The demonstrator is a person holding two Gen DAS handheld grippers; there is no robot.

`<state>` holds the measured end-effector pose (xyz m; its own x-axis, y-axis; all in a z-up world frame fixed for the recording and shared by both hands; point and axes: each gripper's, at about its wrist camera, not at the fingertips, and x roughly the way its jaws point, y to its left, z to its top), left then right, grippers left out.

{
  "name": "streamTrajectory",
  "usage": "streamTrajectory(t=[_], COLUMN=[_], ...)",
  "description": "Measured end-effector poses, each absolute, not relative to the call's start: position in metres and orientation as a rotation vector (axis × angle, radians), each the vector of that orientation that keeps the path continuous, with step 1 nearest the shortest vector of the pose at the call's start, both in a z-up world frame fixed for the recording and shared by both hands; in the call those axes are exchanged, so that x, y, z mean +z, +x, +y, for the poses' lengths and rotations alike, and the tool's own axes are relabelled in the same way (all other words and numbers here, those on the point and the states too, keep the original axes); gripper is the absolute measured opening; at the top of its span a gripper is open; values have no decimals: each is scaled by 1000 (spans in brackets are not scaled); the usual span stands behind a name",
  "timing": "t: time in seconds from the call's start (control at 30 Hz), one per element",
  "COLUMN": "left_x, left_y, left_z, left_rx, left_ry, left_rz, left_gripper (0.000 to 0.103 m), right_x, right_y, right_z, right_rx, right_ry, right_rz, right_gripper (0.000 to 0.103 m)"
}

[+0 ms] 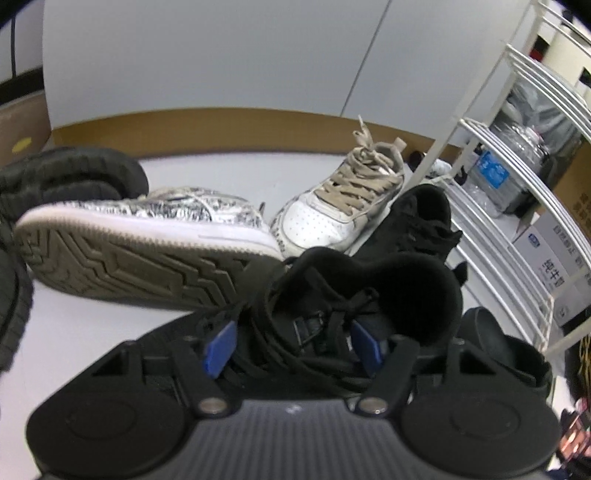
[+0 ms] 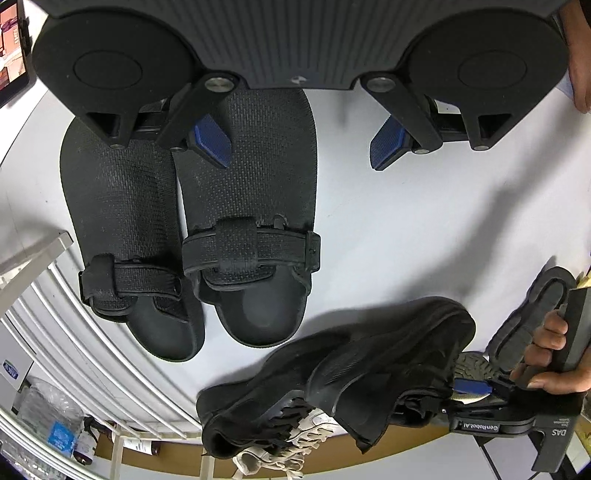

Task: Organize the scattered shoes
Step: 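Grasp a black lace-up sneaker by its collar with the left gripper, then carry the black sneaker with the left gripper and lower it beside the clogs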

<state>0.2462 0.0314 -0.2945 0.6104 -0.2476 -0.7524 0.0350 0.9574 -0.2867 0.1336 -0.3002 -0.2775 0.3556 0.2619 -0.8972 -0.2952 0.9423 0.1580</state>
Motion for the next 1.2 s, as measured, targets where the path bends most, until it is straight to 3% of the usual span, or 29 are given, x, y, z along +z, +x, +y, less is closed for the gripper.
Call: streamTrajectory(t=[0.13, 0.17, 0.23, 0.3, 0.4, 1.2], left_x=[-304, -306, -310, -310, -309, -269], left_y=[251, 252, 254, 253, 251, 207], left_z=[39, 40, 43, 46, 53, 67], left_rx=[-162, -162, -180, -187, -188, -357], left_ry=[-358, -377, -412, -412, -433, -548], left_rz=[911, 914, 922, 913, 899, 892], left_gripper=[56, 45, 36, 18, 6, 4], right_x=[-278, -278, -278, -278, -280, -282], right_y=[134, 133, 131, 130, 130, 122], right_z=[-294, -291, -287, -284, -283, -274], right_rx=[378, 385, 401, 412, 415, 443], right_ry=[-37, -40, -45, -45, -52, -35], right_rz=[1162, 1161, 1160, 1160, 1168, 1157], right_gripper=[86, 86, 86, 86, 86, 86])
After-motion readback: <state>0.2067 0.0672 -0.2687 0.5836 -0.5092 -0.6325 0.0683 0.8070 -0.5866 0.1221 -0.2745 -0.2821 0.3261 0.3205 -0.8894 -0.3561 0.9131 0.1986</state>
